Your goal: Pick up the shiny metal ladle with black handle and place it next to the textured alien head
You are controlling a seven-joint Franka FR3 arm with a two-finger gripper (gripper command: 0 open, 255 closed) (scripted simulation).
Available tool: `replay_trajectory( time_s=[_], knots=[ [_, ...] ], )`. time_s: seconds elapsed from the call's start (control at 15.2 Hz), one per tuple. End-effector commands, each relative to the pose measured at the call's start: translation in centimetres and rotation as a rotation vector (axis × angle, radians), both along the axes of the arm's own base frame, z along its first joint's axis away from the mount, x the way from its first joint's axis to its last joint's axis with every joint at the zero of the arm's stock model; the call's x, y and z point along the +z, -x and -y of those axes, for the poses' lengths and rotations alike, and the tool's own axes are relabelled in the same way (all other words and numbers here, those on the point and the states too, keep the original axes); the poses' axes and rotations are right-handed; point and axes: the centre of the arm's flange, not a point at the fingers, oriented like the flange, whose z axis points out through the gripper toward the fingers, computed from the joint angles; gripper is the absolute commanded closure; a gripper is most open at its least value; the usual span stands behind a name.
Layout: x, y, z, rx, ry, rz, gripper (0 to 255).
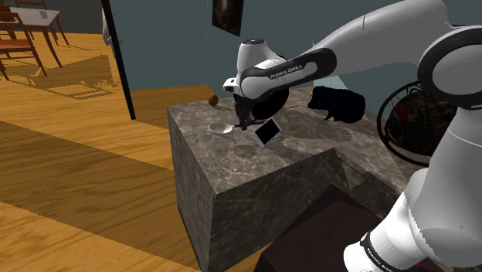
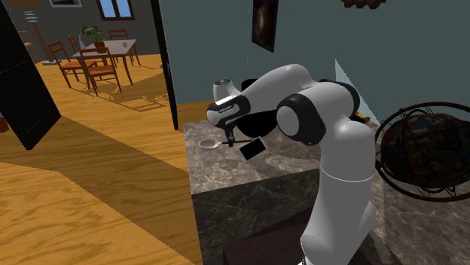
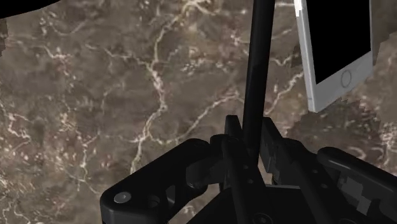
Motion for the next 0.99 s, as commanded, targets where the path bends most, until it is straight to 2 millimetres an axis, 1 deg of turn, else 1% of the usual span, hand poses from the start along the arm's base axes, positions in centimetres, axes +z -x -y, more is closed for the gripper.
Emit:
replay_trajectory(
  time_s=[0.0, 0.92],
  knots=[
    [1.2, 0.1, -0.1, 0.0, 0.0, 0.0, 255],
    [8.6, 0.1, -0.1, 0.0, 0.0, 0.0, 255]
  ],
)
